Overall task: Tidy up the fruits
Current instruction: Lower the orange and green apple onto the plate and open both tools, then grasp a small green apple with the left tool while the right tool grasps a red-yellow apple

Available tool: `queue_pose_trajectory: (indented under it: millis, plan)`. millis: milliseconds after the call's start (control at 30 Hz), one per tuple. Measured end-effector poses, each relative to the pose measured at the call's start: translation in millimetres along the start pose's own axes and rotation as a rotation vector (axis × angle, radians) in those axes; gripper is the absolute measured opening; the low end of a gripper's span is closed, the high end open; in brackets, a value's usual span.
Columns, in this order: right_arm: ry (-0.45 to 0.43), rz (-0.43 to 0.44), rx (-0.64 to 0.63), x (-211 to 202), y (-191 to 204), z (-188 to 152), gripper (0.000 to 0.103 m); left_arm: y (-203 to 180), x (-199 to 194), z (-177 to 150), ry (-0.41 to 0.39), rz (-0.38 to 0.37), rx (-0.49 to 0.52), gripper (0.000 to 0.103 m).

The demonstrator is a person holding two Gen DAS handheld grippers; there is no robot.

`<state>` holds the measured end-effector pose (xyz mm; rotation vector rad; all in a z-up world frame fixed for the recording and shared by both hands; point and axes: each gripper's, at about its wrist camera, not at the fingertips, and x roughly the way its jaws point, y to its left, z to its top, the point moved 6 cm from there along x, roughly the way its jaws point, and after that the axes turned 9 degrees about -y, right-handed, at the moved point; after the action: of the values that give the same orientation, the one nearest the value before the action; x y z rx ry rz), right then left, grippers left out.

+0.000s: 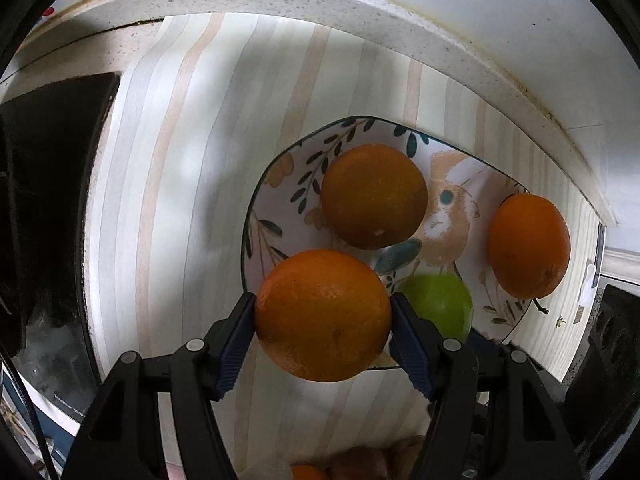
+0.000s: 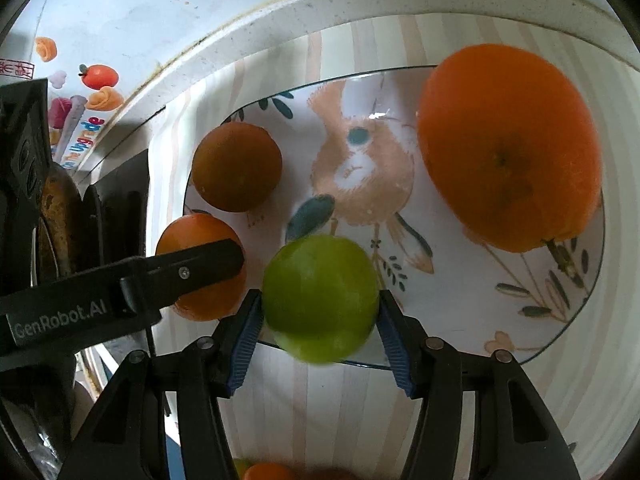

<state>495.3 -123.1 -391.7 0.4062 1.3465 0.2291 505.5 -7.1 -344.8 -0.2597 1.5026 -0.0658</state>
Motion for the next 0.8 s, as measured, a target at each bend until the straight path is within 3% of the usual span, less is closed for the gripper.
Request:
queue_pose_trajectory:
  millis: [33, 200, 333, 567, 800]
  plan:
    - [-0.002, 0.002, -0.002, -2, 0, 1, 0.072, 1, -2, 1, -0.004, -0.009, -0.006, 0.073]
    - [-0.012, -0.006, -0.009, -21, 2, 2, 0.083, 2, -17, 4, -0.053, -0.012, -0.008, 0.081]
    - [-0.037, -0.079, -0.015, -43, -2, -2, 0.095, 5, -42, -2, -0.112, 0.019, 0.011, 0.081]
    - [-0.143, -0.250, -0.054, -99, -12, -18, 0.098, 6, -89, -29, -0.236, 0.100, 0.081, 0.081]
    - [-0.249, -0.315, -0.072, -153, -11, -44, 0.098, 3, -127, -67, -0.352, 0.121, 0.141, 0.081]
